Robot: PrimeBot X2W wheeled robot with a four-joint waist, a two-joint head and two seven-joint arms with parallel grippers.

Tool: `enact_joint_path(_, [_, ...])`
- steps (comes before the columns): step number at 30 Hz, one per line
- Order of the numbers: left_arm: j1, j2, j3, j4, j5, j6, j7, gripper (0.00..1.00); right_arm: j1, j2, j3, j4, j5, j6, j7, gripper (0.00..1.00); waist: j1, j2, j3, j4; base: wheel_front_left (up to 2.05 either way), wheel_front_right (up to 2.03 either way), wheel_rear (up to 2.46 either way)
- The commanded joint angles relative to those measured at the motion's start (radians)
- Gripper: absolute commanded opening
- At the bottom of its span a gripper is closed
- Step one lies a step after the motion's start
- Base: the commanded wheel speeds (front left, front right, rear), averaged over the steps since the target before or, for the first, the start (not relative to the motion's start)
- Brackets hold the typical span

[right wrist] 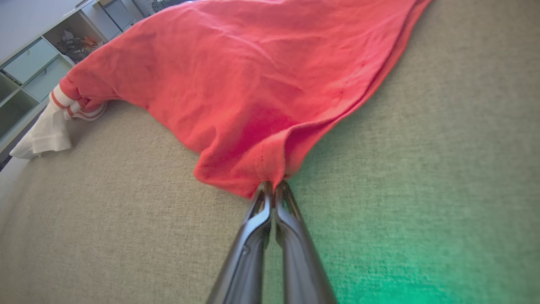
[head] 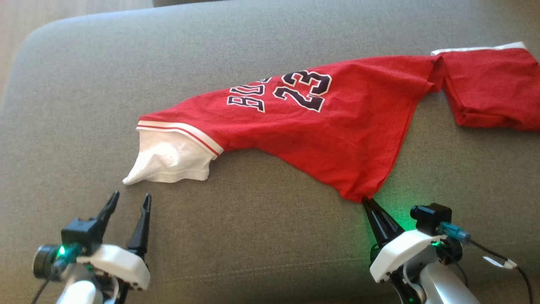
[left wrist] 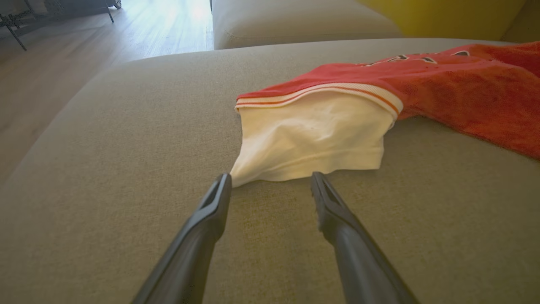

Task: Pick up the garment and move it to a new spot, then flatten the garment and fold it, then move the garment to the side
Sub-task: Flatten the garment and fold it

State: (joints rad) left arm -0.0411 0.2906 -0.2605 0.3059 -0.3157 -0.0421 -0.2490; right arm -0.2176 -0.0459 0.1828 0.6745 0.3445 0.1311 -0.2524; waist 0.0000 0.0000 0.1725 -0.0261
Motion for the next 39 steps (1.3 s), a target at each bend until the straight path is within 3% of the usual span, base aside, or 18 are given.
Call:
enact_joint_path(1, [-0.074, 0.034, 0.031, 0.008, 0.015, 0.004, -0.009, 1.0, -0.037, -0.004, 0.029, -0.032, 0.009, 0.0, -0.009, 0.0, 0.0, 0.0, 0.014, -0.006, 0.0, 0.0, 0.0])
enact_joint_path(16, [-0.229, 0.045, 0.002, 0.241, 0.054, -0.026, -0.012, 1.0, -0.055, -0.004, 0.039, -0.073, 0.013, 0.0, -0.009, 0.0, 0.0, 0.0, 0.063, -0.018, 0.0, 0.0, 0.0])
enact_joint_path(17, [-0.234, 0.041, -0.001, 0.246, 0.054, -0.027, -0.012, 0.93, -0.054, -0.004, 0.039, -0.075, 0.012, 0.0, -0.009, 0.0, 0.0, 0.0, 0.062, -0.018, 0.0, 0.0, 0.0])
enact_joint_path(18, [-0.234, 0.041, -0.001, 0.246, 0.054, -0.027, -0.012, 0.93, -0.054, -0.004, 0.039, -0.075, 0.012, 0.0, -0.009, 0.0, 0.0, 0.0, 0.062, -0.018, 0.0, 0.0, 0.0])
enact_joint_path(20, [-0.237, 0.031, 0.002, 0.25, 0.043, -0.032, -0.012, 0.12, -0.051, -0.004, 0.036, -0.075, 0.009, 0.0, -0.009, 0.0, 0.0, 0.0, 0.059, -0.018, 0.0, 0.0, 0.0])
enact_joint_path(21, [-0.236, 0.029, 0.001, 0.253, 0.039, -0.037, -0.012, 0.0, -0.049, -0.004, 0.034, -0.074, 0.009, 0.0, -0.009, 0.0, 0.0, 0.0, 0.057, -0.018, 0.0, 0.0, 0.0])
enact_joint_path(27, [-0.212, 0.023, 0.007, 0.232, 0.001, -0.064, -0.013, 0.0, -0.04, -0.004, 0.021, -0.076, 0.005, 0.0, -0.009, 0.0, 0.0, 0.0, 0.022, -0.014, 0.0, 0.0, 0.0])
enact_joint_path(30, [-0.189, 0.002, 0.032, 0.196, -0.073, -0.078, -0.013, 0.0, -0.03, -0.004, 0.007, -0.097, 0.005, 0.0, -0.009, 0.0, 0.0, 0.0, -0.011, -0.013, 0.0, 0.0, 0.0])
enact_joint_path(34, [-0.156, -0.023, 0.055, 0.114, -0.279, -0.087, 0.009, 0.0, -0.021, -0.004, -0.017, -0.136, 0.024, 0.0, -0.009, 0.0, 0.0, 0.0, -0.066, -0.013, 0.0, 0.0, 0.0])
enact_joint_path(39, [-0.138, -0.001, 0.079, -0.097, -0.616, -0.088, 0.149, 0.0, -0.045, -0.004, -0.07, -0.221, 0.026, 0.0, -0.009, 0.0, 0.0, 0.0, -0.139, -0.011, 0.0, 0.0, 0.0])
